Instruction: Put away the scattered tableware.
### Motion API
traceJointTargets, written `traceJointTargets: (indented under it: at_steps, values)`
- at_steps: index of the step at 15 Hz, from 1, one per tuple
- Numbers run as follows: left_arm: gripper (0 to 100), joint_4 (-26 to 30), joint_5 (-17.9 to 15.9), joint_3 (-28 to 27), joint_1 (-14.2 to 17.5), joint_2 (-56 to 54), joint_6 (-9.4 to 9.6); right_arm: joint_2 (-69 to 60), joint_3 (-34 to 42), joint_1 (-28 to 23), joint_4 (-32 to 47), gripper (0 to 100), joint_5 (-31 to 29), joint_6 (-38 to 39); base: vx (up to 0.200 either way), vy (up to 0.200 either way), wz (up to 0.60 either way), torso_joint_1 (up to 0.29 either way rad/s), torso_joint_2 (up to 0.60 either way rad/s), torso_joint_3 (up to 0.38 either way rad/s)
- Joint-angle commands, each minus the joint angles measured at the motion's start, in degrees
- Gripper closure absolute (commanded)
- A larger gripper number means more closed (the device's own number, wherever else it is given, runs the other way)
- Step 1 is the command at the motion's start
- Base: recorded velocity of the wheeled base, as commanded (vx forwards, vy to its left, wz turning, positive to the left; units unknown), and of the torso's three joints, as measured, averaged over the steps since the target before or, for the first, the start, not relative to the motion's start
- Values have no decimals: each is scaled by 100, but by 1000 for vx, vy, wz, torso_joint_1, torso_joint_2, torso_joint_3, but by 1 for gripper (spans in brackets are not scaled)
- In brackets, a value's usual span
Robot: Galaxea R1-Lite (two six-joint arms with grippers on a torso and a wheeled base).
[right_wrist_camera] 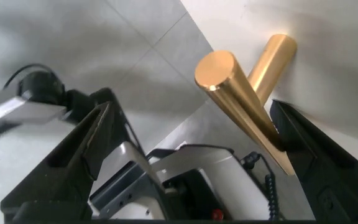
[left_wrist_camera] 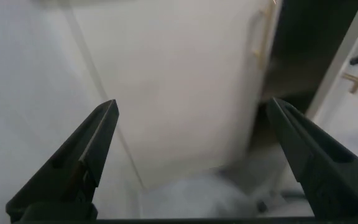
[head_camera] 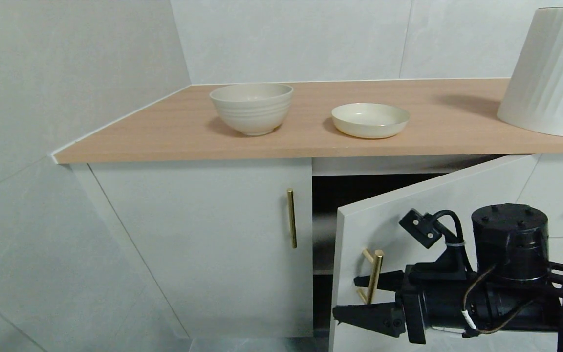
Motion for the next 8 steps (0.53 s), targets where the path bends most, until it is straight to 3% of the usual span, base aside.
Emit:
traceJointTargets:
  at_steps: [1, 2, 3, 5, 6, 7, 8]
  values:
    - [0, -24, -460, -965, -314, 2147, 94, -289, 152, 7, -6, 0, 14, -1, 0, 0, 0, 0, 0, 0]
    - [100, -77, -460, -1158, -780, 2648, 94, -377, 205, 7, -6, 0, 128, -1, 0, 0, 0, 0, 0, 0]
    - [100, -95, -460, -1220, -973, 2824, 86, -385, 205, 7, -6, 0, 163, 8, 0, 0, 0, 0, 0, 0]
    - [100, -165, -460, -1263, -2221, 3588, -152, -377, 214, 16, 2, 0, 172, 8, 0, 0, 0, 0, 0, 0]
    - [100, -385, -460, -1290, -2485, 3878, -345, -368, 214, 16, 2, 0, 172, 8, 0, 0, 0, 0, 0, 0]
    - [100, -1211, -460, -1351, -2722, 4625, -881, -359, 214, 16, 11, 0, 163, 8, 0, 0, 0, 0, 0, 0]
    - [100, -1466, -451, -1369, -2784, 4872, -1092, -368, 214, 16, 20, 0, 163, 8, 0, 0, 0, 0, 0, 0]
